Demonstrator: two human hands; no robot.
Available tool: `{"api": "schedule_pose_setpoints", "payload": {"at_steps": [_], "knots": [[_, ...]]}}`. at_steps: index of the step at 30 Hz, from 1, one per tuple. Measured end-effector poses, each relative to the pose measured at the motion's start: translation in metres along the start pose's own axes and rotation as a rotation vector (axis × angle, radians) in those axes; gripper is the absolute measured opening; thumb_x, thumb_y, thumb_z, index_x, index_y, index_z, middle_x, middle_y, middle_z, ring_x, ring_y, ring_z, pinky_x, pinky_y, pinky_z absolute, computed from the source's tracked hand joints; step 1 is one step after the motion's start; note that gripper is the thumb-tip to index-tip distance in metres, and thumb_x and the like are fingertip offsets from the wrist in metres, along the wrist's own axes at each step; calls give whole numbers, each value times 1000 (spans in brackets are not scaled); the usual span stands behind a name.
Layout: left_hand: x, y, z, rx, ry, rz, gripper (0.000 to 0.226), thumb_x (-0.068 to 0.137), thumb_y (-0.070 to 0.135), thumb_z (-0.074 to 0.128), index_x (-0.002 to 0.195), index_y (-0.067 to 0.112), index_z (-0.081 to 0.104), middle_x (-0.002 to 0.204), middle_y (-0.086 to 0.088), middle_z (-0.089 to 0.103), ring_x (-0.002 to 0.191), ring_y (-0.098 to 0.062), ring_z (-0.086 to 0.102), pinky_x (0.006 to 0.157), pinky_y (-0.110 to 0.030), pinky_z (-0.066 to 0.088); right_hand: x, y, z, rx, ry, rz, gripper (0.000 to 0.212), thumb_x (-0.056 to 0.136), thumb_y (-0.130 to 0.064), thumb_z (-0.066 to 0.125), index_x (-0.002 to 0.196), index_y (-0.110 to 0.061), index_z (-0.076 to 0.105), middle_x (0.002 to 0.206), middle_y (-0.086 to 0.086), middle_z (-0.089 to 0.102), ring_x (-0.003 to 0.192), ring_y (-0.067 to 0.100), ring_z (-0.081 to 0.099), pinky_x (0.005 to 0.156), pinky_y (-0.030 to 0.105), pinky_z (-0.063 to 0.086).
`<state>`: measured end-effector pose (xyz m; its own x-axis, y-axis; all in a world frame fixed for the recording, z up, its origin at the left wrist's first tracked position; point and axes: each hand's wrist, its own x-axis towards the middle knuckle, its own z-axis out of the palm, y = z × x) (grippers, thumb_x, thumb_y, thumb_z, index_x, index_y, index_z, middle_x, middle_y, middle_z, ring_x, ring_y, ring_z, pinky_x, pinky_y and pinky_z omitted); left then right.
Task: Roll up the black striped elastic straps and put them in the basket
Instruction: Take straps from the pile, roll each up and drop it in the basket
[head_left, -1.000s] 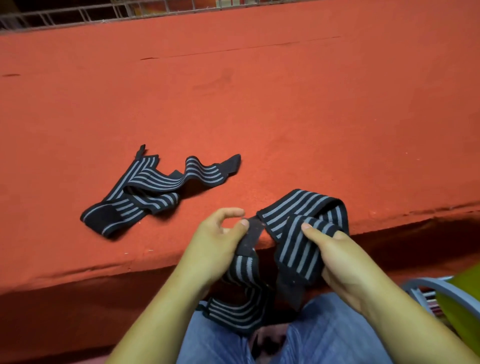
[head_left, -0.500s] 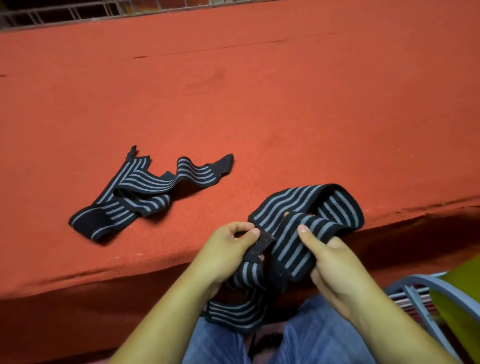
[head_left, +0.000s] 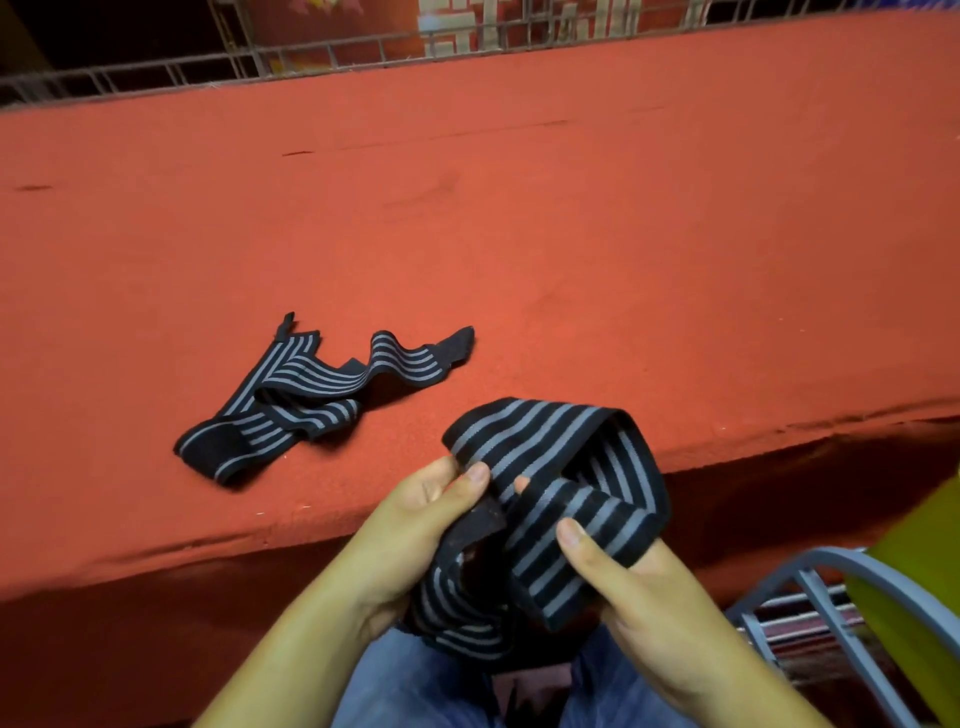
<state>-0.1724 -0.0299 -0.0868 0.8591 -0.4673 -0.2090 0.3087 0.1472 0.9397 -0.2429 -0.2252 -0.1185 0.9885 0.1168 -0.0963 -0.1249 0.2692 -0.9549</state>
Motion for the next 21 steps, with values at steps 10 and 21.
{"api": "schedule_pose_setpoints", "payload": {"at_steps": [10,21], "knots": [[-50,30,-8,440,222,221,22,101,21,62,123,22,67,72,-16,72,59,-22,60,52,-26,45,-21,44,-19,-771,74,94,12,99,-21,72,97,-31,77,98,-21,79,96,-7,71,94,35,58],[-122,70,21,858,-87,265,18,101,21,65,119,21,67,84,5,79,71,-6,72,67,-25,57,-63,-23,19,-545,167,-301,85,89,-39,79,156,-60,30,165,-31,29,152,-9,27,122,33,32]]}}
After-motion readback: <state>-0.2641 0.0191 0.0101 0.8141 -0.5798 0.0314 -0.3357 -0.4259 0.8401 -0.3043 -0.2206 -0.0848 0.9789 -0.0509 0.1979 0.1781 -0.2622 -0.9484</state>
